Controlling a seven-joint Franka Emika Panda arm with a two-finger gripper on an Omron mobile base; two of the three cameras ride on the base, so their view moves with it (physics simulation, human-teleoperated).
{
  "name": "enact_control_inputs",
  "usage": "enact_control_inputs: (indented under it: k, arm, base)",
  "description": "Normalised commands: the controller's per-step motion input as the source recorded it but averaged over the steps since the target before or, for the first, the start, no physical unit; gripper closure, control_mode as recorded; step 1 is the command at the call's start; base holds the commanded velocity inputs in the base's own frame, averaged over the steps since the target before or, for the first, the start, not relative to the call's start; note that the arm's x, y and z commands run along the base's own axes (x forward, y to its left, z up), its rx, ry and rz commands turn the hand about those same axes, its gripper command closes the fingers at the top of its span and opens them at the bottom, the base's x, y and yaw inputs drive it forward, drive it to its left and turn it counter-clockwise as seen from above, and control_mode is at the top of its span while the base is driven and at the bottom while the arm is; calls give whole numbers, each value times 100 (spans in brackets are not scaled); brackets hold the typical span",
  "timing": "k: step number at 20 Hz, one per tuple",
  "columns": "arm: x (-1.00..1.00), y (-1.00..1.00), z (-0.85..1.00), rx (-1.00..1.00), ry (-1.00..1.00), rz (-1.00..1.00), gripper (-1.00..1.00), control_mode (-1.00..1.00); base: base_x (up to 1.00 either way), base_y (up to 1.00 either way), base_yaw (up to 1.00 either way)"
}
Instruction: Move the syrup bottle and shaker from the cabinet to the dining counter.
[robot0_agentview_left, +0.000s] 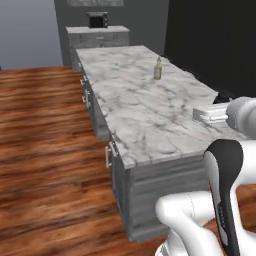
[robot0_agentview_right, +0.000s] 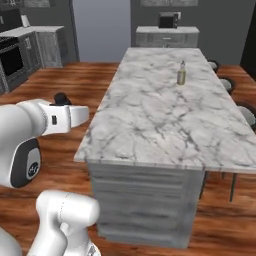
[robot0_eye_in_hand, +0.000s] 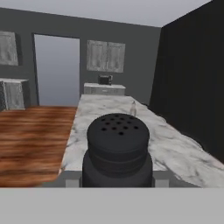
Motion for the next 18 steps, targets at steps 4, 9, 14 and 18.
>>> enact_control_inputs:
  k: [4, 9, 14, 18]
  arm:
    - [0, 0, 0, 0, 0, 0, 100, 100]
    - [0, 0, 0, 0, 0, 0, 100, 100]
    - [0, 0, 0, 0, 0, 0, 100, 100]
    - [0, 0, 0, 0, 0, 0, 100, 100]
  base:
    - [65, -11, 16]
    - [70, -2, 14]
    - [63, -16, 12]
    - [44, -29, 9]
